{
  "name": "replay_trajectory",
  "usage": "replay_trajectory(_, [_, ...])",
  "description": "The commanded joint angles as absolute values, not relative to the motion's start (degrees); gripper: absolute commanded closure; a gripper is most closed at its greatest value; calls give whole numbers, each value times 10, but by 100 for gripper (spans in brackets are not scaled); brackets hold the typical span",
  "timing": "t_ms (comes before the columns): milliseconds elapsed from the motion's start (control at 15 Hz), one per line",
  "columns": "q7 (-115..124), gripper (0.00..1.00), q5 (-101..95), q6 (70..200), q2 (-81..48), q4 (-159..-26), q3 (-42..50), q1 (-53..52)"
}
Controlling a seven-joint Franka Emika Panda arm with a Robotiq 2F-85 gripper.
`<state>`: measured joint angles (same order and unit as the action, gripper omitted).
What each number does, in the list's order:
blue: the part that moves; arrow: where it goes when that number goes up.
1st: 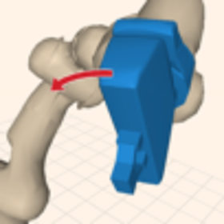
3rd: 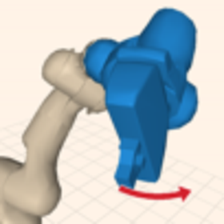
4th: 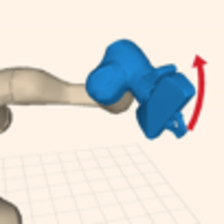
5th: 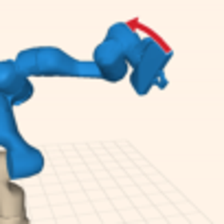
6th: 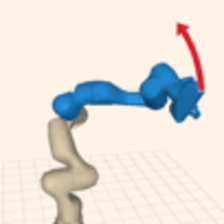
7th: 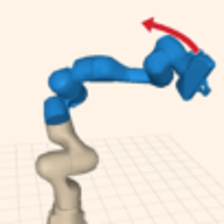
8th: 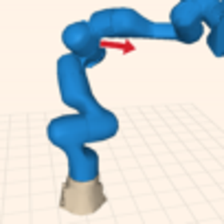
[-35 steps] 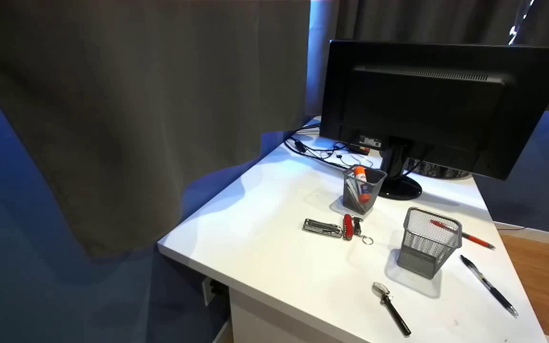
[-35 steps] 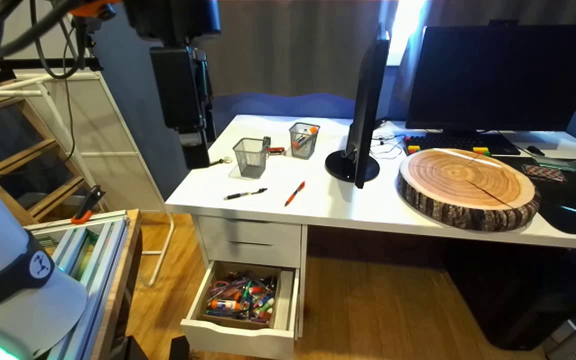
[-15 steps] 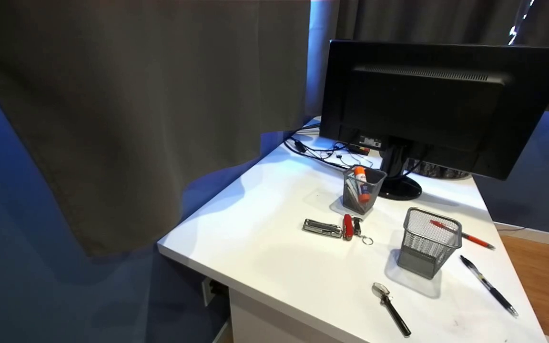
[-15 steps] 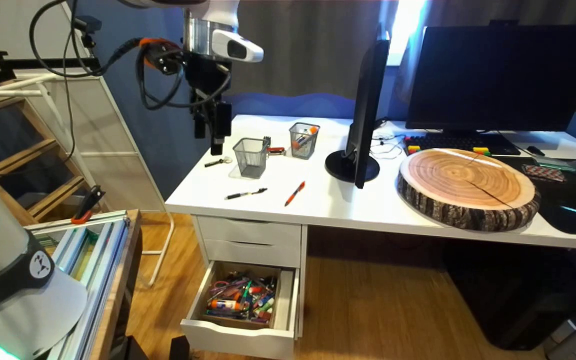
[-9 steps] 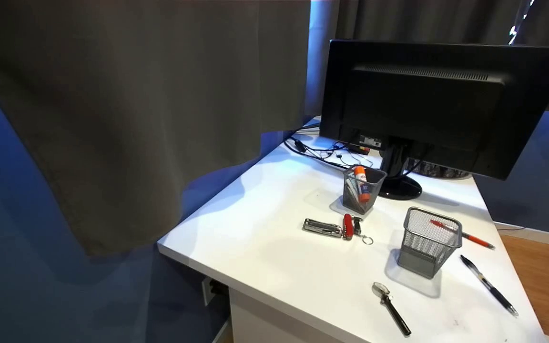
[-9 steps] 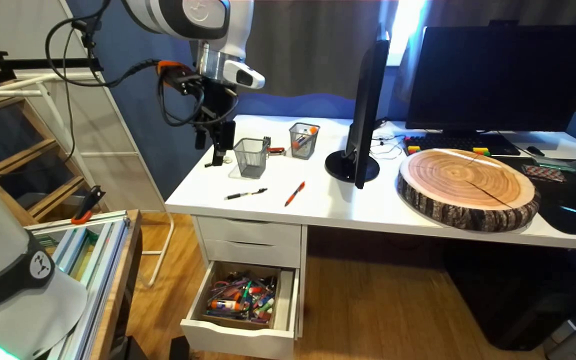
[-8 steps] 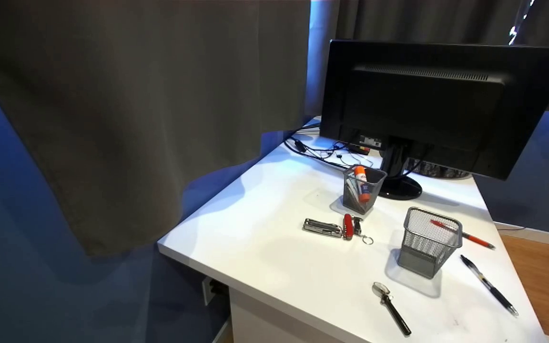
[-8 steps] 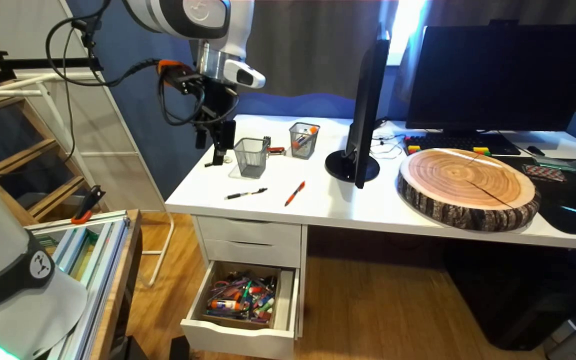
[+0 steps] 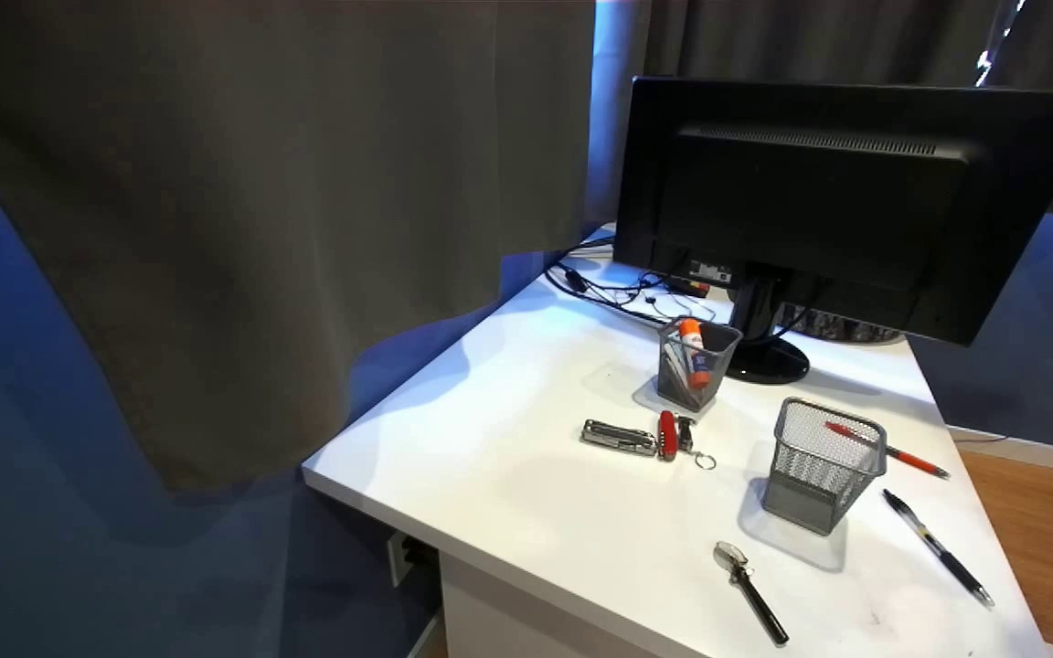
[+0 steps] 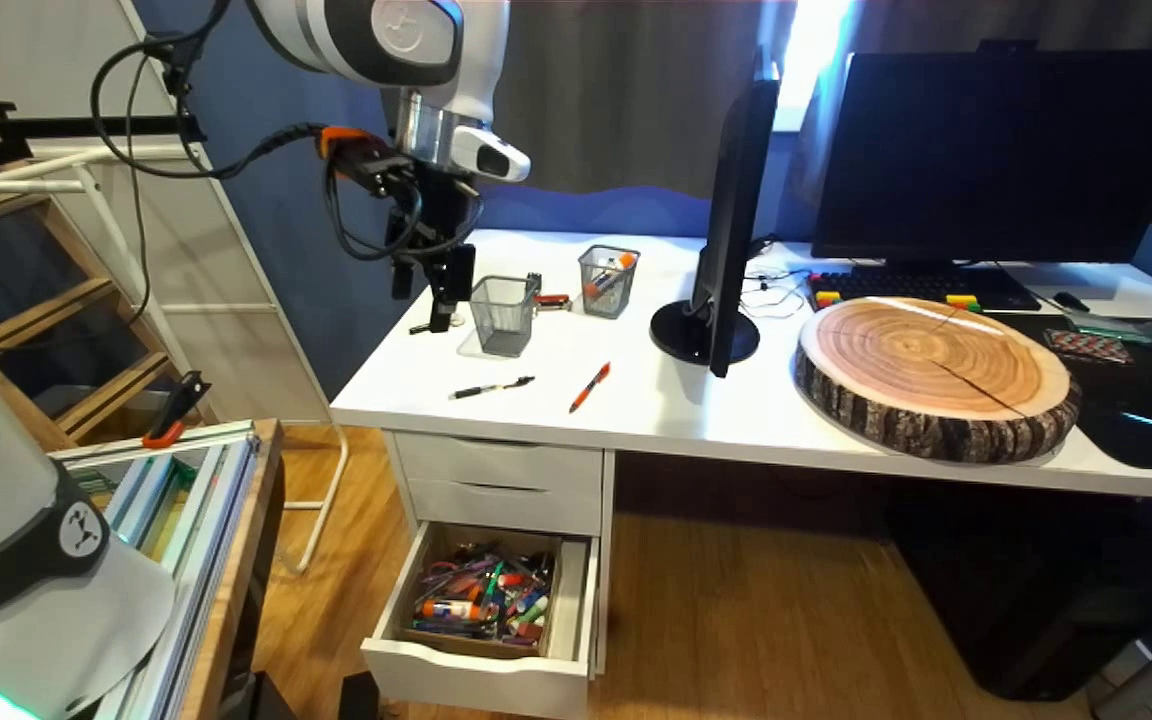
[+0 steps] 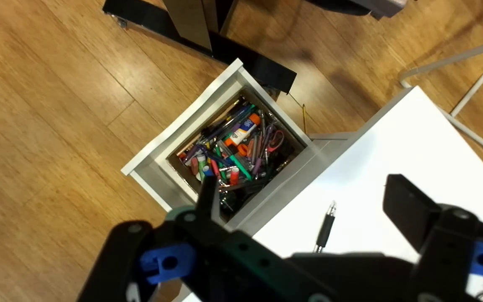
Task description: Pick up the black pen next to the orange pen and put it on top of the desktop pen and pencils basket
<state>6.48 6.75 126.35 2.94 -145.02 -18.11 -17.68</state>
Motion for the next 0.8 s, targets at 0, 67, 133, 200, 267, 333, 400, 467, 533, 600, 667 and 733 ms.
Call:
replay_trajectory(0, [28, 0, 92, 1319, -49, -1419, -192, -191])
replay_trajectory(67, [20, 0, 94, 1345, -65, -1417, -196, -194])
replay_trajectory(133, [17, 0, 89, 1372, -82, -1414, -199, -196])
replay_trajectory(200, [15, 0, 88, 1399, -99, -1413, -201, -198])
replay_trajectory(267, [16, 0, 82, 1430, -116, -1412, -202, -199])
replay_trajectory(333, [1, 0, 92, 1458, -133, -1411, -206, -197])
replay_trajectory(400, [-2, 0, 91, 1481, -149, -1409, -208, -196])
replay_trajectory(467, [0, 0, 83, 1498, -167, -1405, -207, -195])
replay_trajectory(533, [-14, 0, 93, 1519, -187, -1398, -211, -190])
replay_trajectory(600, [-18, 0, 89, 1535, -205, -1392, -211, -188])
replay_trajectory(667, [-23, 0, 89, 1549, -223, -1385, -213, -185])
replay_trajectory(733, [-26, 0, 88, 1562, -238, -1378, -214, -183])
